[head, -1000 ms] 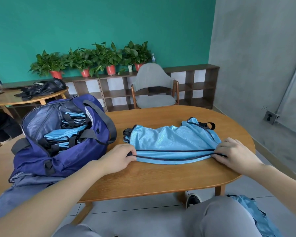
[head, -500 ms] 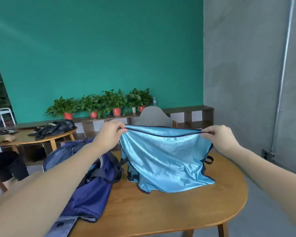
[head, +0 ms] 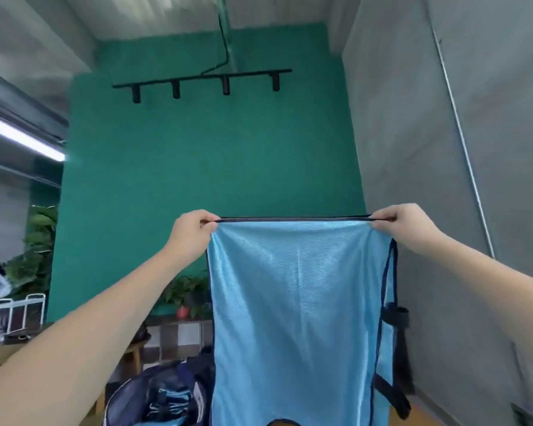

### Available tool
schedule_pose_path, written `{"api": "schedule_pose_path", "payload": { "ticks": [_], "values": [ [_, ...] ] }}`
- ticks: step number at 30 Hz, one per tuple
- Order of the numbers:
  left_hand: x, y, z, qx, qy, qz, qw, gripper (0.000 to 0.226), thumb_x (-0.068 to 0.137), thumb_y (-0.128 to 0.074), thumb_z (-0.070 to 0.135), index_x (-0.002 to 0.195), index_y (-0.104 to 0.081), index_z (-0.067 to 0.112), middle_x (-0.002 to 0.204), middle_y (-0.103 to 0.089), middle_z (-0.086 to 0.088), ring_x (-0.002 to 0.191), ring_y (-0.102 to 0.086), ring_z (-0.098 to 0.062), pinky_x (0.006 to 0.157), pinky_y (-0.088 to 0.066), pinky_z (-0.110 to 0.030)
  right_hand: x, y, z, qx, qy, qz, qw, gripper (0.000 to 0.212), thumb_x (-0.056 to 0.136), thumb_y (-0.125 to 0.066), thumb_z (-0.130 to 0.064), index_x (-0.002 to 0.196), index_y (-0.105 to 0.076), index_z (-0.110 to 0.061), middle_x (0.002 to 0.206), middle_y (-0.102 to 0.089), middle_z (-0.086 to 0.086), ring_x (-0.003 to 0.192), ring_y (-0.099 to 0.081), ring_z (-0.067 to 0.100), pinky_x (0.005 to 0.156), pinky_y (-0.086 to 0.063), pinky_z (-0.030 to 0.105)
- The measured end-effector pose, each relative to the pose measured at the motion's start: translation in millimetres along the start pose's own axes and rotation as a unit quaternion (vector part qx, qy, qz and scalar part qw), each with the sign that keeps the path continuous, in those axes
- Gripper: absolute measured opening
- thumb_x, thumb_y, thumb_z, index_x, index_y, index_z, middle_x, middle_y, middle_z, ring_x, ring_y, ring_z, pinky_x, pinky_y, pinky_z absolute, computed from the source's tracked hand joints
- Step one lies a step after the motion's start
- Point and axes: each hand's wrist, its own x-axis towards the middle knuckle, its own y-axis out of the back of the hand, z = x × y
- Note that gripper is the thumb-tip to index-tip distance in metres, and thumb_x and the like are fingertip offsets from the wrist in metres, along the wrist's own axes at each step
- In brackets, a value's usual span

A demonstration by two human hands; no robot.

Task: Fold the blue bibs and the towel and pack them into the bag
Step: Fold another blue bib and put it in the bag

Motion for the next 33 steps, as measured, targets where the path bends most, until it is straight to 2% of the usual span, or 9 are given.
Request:
{"api": "schedule_pose_path", "payload": {
  "ticks": [5,8,10,17,23,26,29,31,33],
  "values": [
    [1.8,37.5,17.7,0.017,-0.006,0.022,1.0,0.018,0.098,-0.061,0.009,0.108,-0.075,0.015,0.102,-0.069,0.002,0.097,-0.061,-0.015,0.088,-0.043,-0.026,-2.1,21.7,-26.0,-0.042,0.011,-0.016,0.999,0.014,0.084,-0.082,-0.024,0.087,-0.078,-0.011,0.097,-0.075,0.007,0.095,-0.066,0.029,0.081,-0.05,0.038],
    [2.4,51.1,18.3,0.024,-0.006,0.024,0.999,0.02,0.096,-0.063,0.006,0.105,-0.077,0.017,0.103,-0.071,0.002,0.1,-0.063,-0.016,0.089,-0.042,-0.025,-2.7,25.1,-31.4,-0.104,0.021,-0.053,0.993,0.019,0.086,-0.079,-0.014,0.104,-0.077,-0.009,0.114,-0.073,0.004,0.1,-0.064,0.023,0.087,-0.046,0.029],
    [0.8,56.8,19.1,0.02,-0.004,0.025,0.999,0.02,0.096,-0.063,0.006,0.104,-0.077,0.019,0.103,-0.071,0.002,0.101,-0.063,-0.015,0.089,-0.041,-0.024,-2.4,26.1,-33.1,-0.119,0.02,-0.076,0.99,0.025,0.087,-0.077,-0.011,0.111,-0.076,-0.01,0.118,-0.072,0.001,0.102,-0.061,0.016,0.092,-0.04,0.022],
    [0.1,56.4,4.9,0.025,0.015,0.009,1.0,0.021,0.097,-0.062,0.006,0.106,-0.077,0.018,0.106,-0.071,0.0,0.096,-0.062,-0.012,0.084,-0.041,-0.022,1.2,18.3,-34.3,-0.029,-0.017,-0.05,0.998,0.014,0.081,-0.084,-0.015,0.093,-0.079,-0.019,0.099,-0.074,-0.005,0.097,-0.067,0.016,0.086,-0.045,0.026],
    [7.7,38.6,-22.4,0.027,0.03,-0.033,0.999,0.021,0.098,-0.062,0.008,0.101,-0.075,0.024,0.107,-0.071,0.001,0.1,-0.064,-0.013,0.086,-0.043,-0.023,10.3,-9.7,-19.8,-0.012,-0.036,-0.028,0.999,0.013,0.077,-0.088,-0.019,0.085,-0.077,-0.02,0.088,-0.074,-0.001,0.09,-0.067,0.019,0.068,-0.045,0.021],
    [14.3,21.6,-38.8,0.034,0.044,-0.052,0.997,0.021,0.097,-0.061,0.008,0.098,-0.073,0.026,0.104,-0.071,0.004,0.1,-0.064,-0.012,0.086,-0.043,-0.024,17.5,-30.0,-5.5,-0.003,-0.047,-0.021,0.999,0.02,0.076,-0.088,-0.018,0.085,-0.069,-0.017,0.09,-0.071,0.006,0.083,-0.063,0.021,0.065,-0.043,0.025],
    [20.8,-2.3,-58.6,0.048,0.041,-0.078,0.995,0.021,0.096,-0.06,0.009,0.101,-0.067,0.028,0.098,-0.069,0.005,0.097,-0.064,-0.014,0.082,-0.044,-0.026,27.1,-52.8,14.7,-0.001,-0.058,-0.017,0.998,0.028,0.078,-0.087,-0.019,0.094,-0.064,-0.017,0.093,-0.066,0.004,0.083,-0.059,0.019,0.066,-0.042,0.027],
    [26.6,-23.2,-75.1,0.061,0.03,-0.11,0.992,0.025,0.097,-0.06,0.008,0.107,-0.064,0.03,0.092,-0.07,0.007,0.093,-0.064,-0.013,0.078,-0.044,-0.024,35.0,-69.0,31.7,-0.007,-0.07,-0.022,0.997,0.028,0.079,-0.086,-0.02,0.099,-0.066,-0.018,0.093,-0.064,0.001,0.086,-0.058,0.019,0.071,-0.041,0.03],
    [36.1,-47.9,-93.9,0.082,0.034,-0.153,0.984,0.028,0.098,-0.059,0.008,0.113,-0.066,0.031,0.093,-0.069,0.011,0.094,-0.062,-0.01,0.083,-0.045,-0.023,46.6,-85.0,51.2,-0.033,-0.085,-0.04,0.995,0.021,0.081,-0.085,-0.023,0.096,-0.071,-0.018,0.088,-0.064,-0.003,0.084,-0.057,0.017,0.07,-0.041,0.028]
  ]
}}
